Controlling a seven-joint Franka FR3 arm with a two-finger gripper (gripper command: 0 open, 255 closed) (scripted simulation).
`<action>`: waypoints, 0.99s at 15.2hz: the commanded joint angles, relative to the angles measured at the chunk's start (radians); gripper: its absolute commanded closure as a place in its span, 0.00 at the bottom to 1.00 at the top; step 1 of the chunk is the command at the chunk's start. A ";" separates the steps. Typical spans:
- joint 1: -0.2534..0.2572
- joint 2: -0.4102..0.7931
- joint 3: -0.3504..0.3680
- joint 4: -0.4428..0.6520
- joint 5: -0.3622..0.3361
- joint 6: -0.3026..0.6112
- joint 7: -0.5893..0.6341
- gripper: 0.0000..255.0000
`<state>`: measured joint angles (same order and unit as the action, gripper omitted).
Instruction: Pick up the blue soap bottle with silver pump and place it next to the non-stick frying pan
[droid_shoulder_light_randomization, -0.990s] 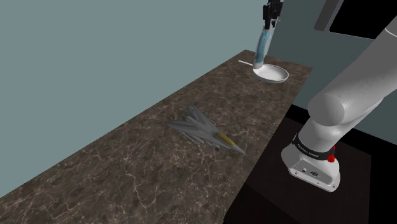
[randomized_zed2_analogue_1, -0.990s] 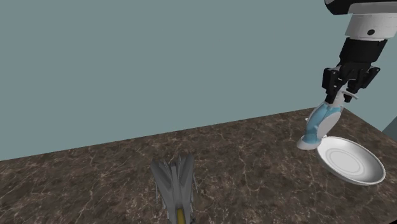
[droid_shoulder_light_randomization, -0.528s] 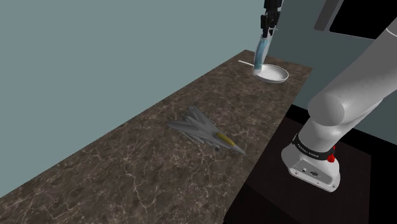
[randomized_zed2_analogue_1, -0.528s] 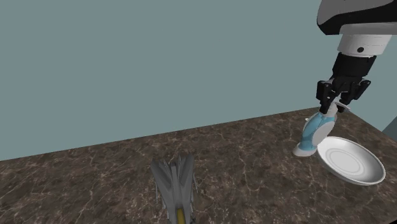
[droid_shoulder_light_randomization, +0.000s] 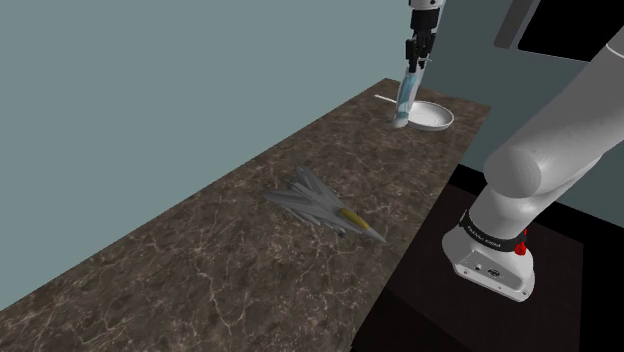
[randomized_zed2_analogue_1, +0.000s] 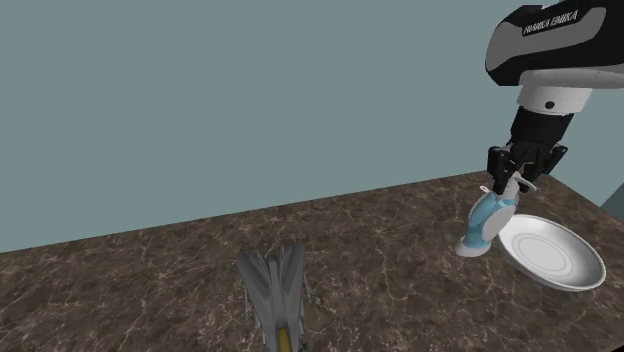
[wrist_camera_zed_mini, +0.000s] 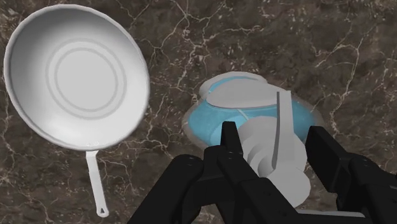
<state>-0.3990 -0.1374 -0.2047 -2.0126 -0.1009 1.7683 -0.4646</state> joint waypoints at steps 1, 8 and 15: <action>-0.001 0.004 -0.001 -0.021 0.000 0.026 0.000 1.00; -0.002 0.024 -0.004 -0.095 0.001 0.120 0.004 1.00; -0.003 0.047 -0.007 -0.147 0.002 0.194 0.006 1.00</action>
<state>-0.4021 -0.0916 -0.2114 -2.1558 -0.0987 1.9566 -0.4591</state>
